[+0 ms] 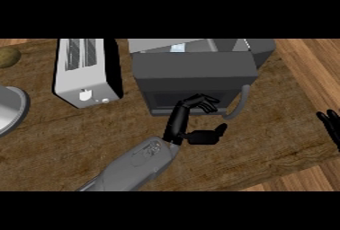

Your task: Pick up the milk, place it into the microwave and close the microwave

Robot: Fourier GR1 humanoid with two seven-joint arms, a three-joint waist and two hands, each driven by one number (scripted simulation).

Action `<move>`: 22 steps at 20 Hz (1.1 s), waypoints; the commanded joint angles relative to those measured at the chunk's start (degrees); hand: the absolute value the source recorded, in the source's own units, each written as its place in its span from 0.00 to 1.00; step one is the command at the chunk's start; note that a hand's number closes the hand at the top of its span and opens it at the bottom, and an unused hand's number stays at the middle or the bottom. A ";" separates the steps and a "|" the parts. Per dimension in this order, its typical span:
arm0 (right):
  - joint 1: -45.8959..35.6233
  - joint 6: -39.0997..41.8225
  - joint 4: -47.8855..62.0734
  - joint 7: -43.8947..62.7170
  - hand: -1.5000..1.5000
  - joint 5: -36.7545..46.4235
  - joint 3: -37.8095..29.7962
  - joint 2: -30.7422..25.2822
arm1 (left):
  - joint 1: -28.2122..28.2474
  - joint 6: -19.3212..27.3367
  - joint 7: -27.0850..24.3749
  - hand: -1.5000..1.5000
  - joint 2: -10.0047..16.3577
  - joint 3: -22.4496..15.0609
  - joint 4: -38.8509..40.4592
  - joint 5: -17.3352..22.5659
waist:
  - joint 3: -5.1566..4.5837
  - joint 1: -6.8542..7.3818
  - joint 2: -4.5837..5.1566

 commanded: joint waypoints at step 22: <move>-12.30 -6.70 -1.66 -0.56 1.00 11.69 -9.12 -11.37 | -7.93 7.67 -4.81 0.00 0.00 4.60 4.60 15.66 | 0.12 -2.74 2.41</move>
